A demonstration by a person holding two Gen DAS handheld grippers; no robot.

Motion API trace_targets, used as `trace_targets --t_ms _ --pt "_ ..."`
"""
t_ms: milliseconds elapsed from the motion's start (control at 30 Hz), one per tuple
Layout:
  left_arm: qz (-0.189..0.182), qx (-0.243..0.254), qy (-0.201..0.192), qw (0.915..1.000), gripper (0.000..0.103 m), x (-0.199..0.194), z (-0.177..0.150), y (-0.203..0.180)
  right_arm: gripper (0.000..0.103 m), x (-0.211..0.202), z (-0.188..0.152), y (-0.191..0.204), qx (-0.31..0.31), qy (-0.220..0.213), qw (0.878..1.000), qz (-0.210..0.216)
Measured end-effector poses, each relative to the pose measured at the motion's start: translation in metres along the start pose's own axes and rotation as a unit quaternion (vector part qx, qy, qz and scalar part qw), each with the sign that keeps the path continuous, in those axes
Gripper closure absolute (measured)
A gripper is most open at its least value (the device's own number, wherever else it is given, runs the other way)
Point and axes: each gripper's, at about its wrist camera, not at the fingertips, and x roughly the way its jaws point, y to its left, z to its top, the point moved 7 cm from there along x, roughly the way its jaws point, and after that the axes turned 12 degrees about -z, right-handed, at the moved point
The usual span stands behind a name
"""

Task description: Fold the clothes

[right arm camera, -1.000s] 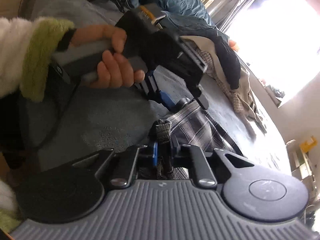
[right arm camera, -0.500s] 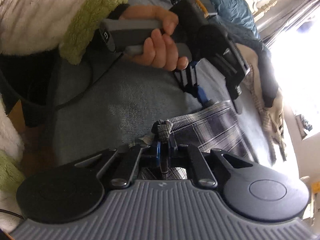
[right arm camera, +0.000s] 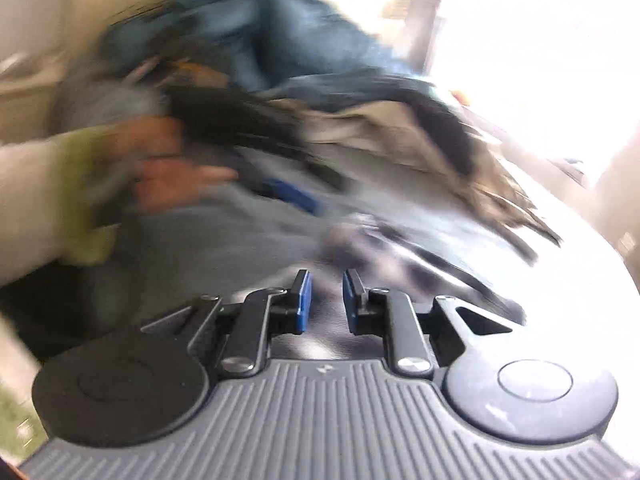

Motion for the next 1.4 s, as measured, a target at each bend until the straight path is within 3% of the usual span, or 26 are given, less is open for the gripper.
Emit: trace_targets --t_ms 67,167,267,367,467,533,600,667,767,900,1100,1200,1267,1400 --pt "0.000 0.036 0.010 0.9993 0.046 0.010 -0.003 -0.025 0.087 0.013 -0.016 -0.006 0.028 0.017 0.999 -0.014" --pt "0.003 0.076 0.038 0.9963 0.046 0.043 -0.010 -0.051 0.088 0.023 -0.043 0.005 0.044 0.033 0.998 0.007" --pt "0.039 0.088 0.068 0.9930 0.049 0.078 -0.018 -0.045 0.089 0.017 -0.052 0.004 0.067 0.019 0.997 0.021" --pt "0.060 0.072 0.070 0.9931 0.057 0.079 -0.028 -0.030 0.090 0.001 -0.052 -0.034 0.118 -0.006 0.993 -0.002" --pt "0.069 0.048 0.062 0.9945 0.058 0.076 -0.034 -0.017 0.089 0.008 -0.058 -0.076 0.153 -0.020 0.987 -0.043" --pt "0.063 0.034 0.049 0.9963 0.059 0.071 -0.035 -0.013 0.089 0.029 -0.077 -0.093 0.179 0.005 0.983 -0.038" --pt "0.056 0.029 0.039 0.9972 0.061 0.067 -0.038 -0.011 0.091 0.052 -0.104 -0.105 0.188 0.062 0.979 -0.054" --pt "0.053 0.032 0.034 0.9975 0.061 0.065 -0.040 -0.010 0.092 0.049 -0.115 -0.119 0.204 0.067 0.975 -0.063" --pt "0.053 0.040 0.030 0.9973 0.061 0.065 -0.040 -0.010 0.089 0.033 -0.106 -0.141 0.216 0.070 0.970 -0.086" --pt "0.062 0.061 0.031 0.9957 0.061 0.066 -0.044 -0.014 0.089 0.063 -0.060 -0.157 0.190 0.021 0.981 -0.035" --pt "0.073 0.096 0.028 0.9923 0.061 0.065 -0.052 -0.022 0.092 0.157 -0.057 -0.153 0.148 0.100 0.984 0.007" --pt "0.067 0.110 0.024 0.9914 0.061 0.063 -0.057 -0.024 0.098 0.166 -0.062 -0.175 0.192 0.111 0.975 0.010" --pt "0.061 0.124 0.021 0.9901 0.061 0.060 -0.059 -0.025 0.092 0.157 -0.049 -0.184 0.202 0.108 0.973 -0.011" --pt "0.041 0.122 0.011 0.9916 0.061 0.056 -0.062 -0.022 0.093 0.166 -0.022 -0.157 0.187 0.121 0.971 0.081"
